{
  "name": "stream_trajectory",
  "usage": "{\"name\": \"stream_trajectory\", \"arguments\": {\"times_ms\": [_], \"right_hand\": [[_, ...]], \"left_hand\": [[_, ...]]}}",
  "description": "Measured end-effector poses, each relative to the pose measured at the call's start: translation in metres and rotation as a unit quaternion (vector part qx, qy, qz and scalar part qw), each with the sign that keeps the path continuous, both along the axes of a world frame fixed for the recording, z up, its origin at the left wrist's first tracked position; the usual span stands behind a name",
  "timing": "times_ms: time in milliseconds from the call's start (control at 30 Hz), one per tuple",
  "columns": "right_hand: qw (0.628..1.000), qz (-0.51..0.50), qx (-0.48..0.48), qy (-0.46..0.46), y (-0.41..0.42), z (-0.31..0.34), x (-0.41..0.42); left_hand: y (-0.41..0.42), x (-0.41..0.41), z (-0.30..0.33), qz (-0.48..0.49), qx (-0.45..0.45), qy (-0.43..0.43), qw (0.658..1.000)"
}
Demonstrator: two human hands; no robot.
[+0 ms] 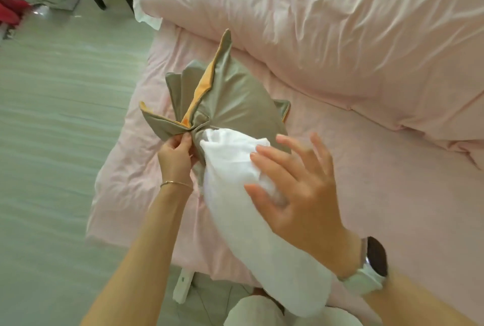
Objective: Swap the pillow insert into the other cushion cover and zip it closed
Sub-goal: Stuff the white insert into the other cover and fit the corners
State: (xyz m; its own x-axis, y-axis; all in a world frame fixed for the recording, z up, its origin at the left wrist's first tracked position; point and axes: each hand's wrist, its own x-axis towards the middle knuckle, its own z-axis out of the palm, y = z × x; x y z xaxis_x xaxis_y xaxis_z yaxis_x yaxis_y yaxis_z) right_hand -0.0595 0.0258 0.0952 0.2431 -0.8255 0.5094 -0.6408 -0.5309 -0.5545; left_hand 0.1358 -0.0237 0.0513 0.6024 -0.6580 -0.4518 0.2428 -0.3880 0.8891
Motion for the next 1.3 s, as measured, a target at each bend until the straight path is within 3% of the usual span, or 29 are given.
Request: {"name": "stream_trajectory", "arguments": {"times_ms": [133, 200, 300, 633, 700, 867, 967, 1067, 1167, 1300], "right_hand": [[0.985, 0.067, 0.157, -0.001, -0.02, -0.01, 0.013], [0.975, 0.079, 0.202, 0.048, -0.026, -0.025, 0.037], [0.962, 0.086, 0.208, 0.152, -0.032, -0.047, 0.056], [0.946, 0.07, 0.182, 0.257, -0.059, -0.099, 0.119], [0.947, 0.086, 0.193, 0.241, -0.056, -0.1, 0.125], [0.971, 0.136, 0.186, 0.07, -0.025, -0.092, 0.095], [0.982, 0.114, 0.141, 0.061, -0.017, -0.081, 0.086], [0.968, 0.176, 0.144, 0.102, -0.022, -0.077, 0.087], [0.938, 0.209, 0.208, 0.181, -0.026, -0.075, 0.097], [0.905, 0.158, 0.28, 0.279, -0.028, -0.085, 0.125]], "left_hand": [[-0.02, -0.002, 0.011, -0.052, -0.009, -0.052, 0.997], [-0.018, -0.003, 0.017, -0.095, -0.01, -0.075, 0.993], [-0.007, 0.008, 0.019, -0.114, 0.023, -0.085, 0.99], [0.021, 0.026, -0.01, -0.069, 0.034, -0.117, 0.99], [0.025, 0.033, -0.014, -0.06, 0.044, -0.157, 0.985], [0.033, 0.041, -0.027, -0.05, 0.083, -0.215, 0.972], [0.033, 0.037, -0.023, -0.055, 0.042, -0.194, 0.979], [0.038, 0.031, -0.006, -0.075, -0.033, -0.067, 0.994], [0.049, 0.036, -0.003, -0.06, -0.038, 0.026, 0.997], [0.059, 0.037, -0.008, -0.047, -0.002, -0.058, 0.997]]}}
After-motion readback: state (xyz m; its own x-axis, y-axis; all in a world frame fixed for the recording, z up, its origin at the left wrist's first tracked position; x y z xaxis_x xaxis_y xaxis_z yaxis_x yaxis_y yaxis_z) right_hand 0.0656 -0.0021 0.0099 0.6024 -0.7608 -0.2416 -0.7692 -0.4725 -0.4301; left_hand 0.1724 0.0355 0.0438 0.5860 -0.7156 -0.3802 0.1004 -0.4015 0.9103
